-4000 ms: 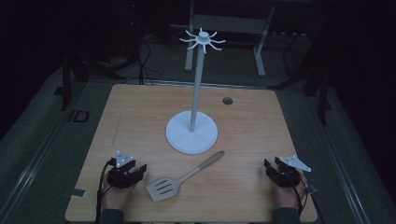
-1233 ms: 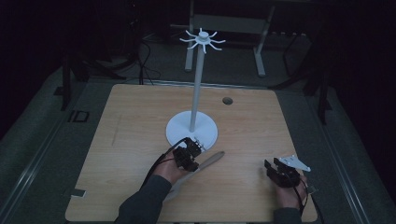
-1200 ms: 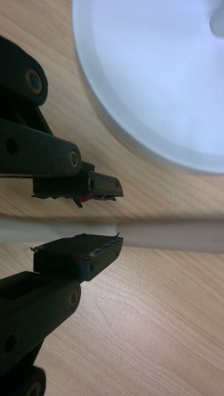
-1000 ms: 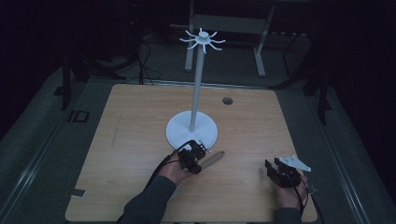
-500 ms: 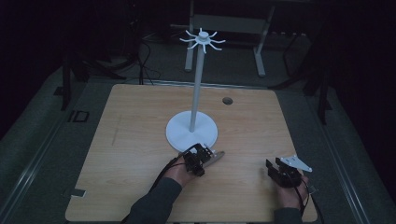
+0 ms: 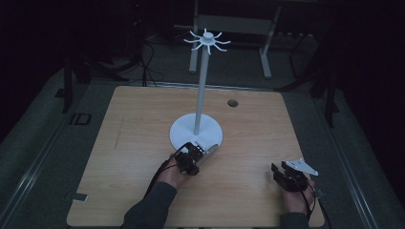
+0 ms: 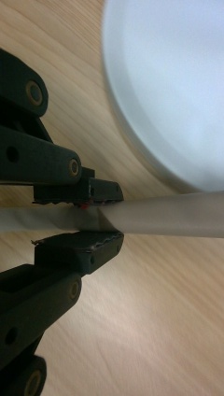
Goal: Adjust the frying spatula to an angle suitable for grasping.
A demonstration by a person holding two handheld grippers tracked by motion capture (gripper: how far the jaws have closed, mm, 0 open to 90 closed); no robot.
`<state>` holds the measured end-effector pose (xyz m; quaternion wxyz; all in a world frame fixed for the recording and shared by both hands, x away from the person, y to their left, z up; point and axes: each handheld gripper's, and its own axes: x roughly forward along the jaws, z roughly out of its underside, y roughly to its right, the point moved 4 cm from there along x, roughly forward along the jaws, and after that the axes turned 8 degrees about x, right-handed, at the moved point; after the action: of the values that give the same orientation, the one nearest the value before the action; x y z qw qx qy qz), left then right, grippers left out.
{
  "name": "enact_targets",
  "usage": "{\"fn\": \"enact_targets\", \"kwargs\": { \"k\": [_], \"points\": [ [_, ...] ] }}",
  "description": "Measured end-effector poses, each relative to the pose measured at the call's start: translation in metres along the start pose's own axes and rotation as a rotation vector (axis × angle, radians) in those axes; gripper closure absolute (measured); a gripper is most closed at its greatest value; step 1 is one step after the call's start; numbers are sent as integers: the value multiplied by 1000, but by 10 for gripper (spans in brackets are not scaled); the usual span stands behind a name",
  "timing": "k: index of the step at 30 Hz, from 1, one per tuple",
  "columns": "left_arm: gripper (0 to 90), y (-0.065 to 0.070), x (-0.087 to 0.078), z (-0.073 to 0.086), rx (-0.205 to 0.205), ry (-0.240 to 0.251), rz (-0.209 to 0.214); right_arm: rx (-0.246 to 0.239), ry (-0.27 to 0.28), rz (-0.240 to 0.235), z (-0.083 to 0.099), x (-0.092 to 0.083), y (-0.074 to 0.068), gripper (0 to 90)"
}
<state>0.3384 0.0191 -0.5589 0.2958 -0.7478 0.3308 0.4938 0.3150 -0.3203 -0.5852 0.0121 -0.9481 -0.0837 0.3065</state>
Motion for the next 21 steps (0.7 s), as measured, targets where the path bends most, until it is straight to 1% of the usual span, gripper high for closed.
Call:
{"fn": "enact_targets", "kwargs": {
  "k": [2, 4, 7, 11, 17, 19, 21],
  "points": [
    [748, -3, 2, 3, -4, -19, -6, -2, 0, -1, 0, 0, 0, 550],
    [748, -3, 4, 3, -7, -20, -5, -2, -2, -1, 0, 0, 0, 550],
    [746, -4, 4, 2, -5, -27, 0, -1, -2, 0, 0, 0, 0, 549],
    [725, -4, 11, 0, 4, -54, 8, -3, -4, -1, 0, 1, 0, 548],
    [734, -4, 13, -3, 0, -54, 4, 5, 1, -1, 0, 0, 1, 548],
    [743, -4, 13, -3, 8, -55, -2, 2, 2, -1, 0, 0, 2, 547],
    [747, -3, 13, -3, 6, -53, -4, 2, 1, -1, 0, 0, 1, 547]
  ]
}}
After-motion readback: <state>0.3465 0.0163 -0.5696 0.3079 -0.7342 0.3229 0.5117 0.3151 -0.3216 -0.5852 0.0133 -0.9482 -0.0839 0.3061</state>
